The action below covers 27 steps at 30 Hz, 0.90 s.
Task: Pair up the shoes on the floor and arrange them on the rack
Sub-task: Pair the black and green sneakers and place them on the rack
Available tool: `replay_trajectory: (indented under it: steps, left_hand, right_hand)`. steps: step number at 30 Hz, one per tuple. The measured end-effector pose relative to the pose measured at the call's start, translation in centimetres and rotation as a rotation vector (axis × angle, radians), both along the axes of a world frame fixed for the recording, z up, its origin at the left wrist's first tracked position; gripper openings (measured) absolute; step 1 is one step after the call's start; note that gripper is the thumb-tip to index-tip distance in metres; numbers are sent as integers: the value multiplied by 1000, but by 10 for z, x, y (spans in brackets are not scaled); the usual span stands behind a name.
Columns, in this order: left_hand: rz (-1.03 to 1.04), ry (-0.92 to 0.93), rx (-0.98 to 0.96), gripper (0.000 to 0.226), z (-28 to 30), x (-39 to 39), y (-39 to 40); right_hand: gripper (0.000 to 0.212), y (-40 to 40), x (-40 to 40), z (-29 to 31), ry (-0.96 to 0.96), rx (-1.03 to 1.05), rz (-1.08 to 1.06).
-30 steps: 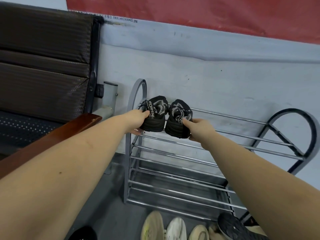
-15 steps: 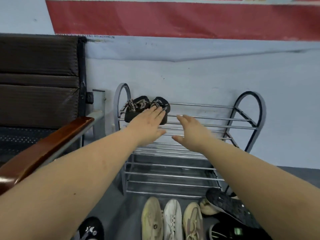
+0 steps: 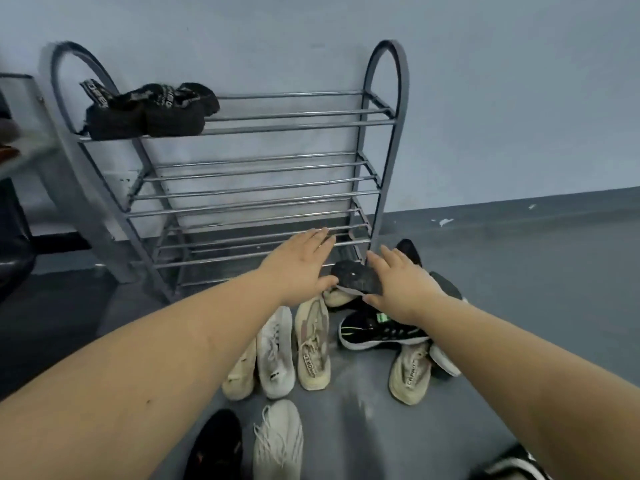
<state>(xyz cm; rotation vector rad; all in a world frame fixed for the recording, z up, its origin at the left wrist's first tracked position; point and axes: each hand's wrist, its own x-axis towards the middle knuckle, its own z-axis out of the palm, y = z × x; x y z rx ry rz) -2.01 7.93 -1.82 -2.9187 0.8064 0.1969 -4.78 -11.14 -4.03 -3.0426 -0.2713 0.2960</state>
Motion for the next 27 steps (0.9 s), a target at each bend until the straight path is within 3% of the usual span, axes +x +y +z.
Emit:
replay_trajectory:
  steps: [15,22,27]
  left_hand:
    - [-33,228,75,73,-101,31,-95]
    - [1,298,122,73,-142,74,-105]
    - [2,302,157,73,-170,120,-105]
  right_hand:
    - [79,-132,-5,-110,234,11,-316]
    - [77,-150,51,-142,280,77,-447]
    - [78,-143,104,-169,272,122,-431]
